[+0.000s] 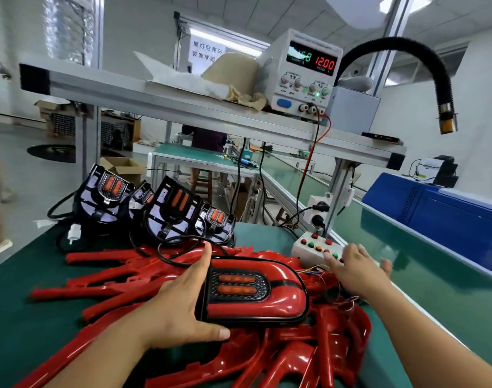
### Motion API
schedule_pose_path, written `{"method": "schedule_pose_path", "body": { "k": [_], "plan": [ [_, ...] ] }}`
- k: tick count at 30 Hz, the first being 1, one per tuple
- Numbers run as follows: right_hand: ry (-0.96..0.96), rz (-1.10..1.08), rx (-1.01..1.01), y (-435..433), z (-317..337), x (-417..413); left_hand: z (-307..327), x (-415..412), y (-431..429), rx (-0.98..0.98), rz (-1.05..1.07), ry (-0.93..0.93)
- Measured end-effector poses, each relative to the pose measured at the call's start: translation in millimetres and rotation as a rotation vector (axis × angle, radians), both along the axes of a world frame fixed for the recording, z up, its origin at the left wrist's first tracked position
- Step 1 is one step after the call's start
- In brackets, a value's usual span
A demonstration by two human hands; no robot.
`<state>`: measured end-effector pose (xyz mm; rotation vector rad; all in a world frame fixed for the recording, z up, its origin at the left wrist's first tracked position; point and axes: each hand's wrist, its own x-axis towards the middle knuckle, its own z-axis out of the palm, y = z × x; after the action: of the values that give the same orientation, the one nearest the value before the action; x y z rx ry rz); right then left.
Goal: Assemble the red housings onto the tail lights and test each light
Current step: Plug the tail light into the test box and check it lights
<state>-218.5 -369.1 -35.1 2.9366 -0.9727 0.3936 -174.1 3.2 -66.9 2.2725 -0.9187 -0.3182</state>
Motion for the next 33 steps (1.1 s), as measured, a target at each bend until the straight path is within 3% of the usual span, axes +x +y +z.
{"method": "schedule_pose_path", "body": {
  "k": [6, 13, 33],
  "plan": [
    [0.08, 0.158, 0.049, 19, -10, 39, 0, 1, -1, 0.009, -0.002, 0.004],
    [0.147, 0.131, -0.059, 19, -18, 53, -4, 5, -1, 0.016, 0.005, -0.053],
    [0.158, 0.111, -0.04, 17, -20, 54, -3, 2, -2, 0.038, -0.014, -0.103]
  ]
}}
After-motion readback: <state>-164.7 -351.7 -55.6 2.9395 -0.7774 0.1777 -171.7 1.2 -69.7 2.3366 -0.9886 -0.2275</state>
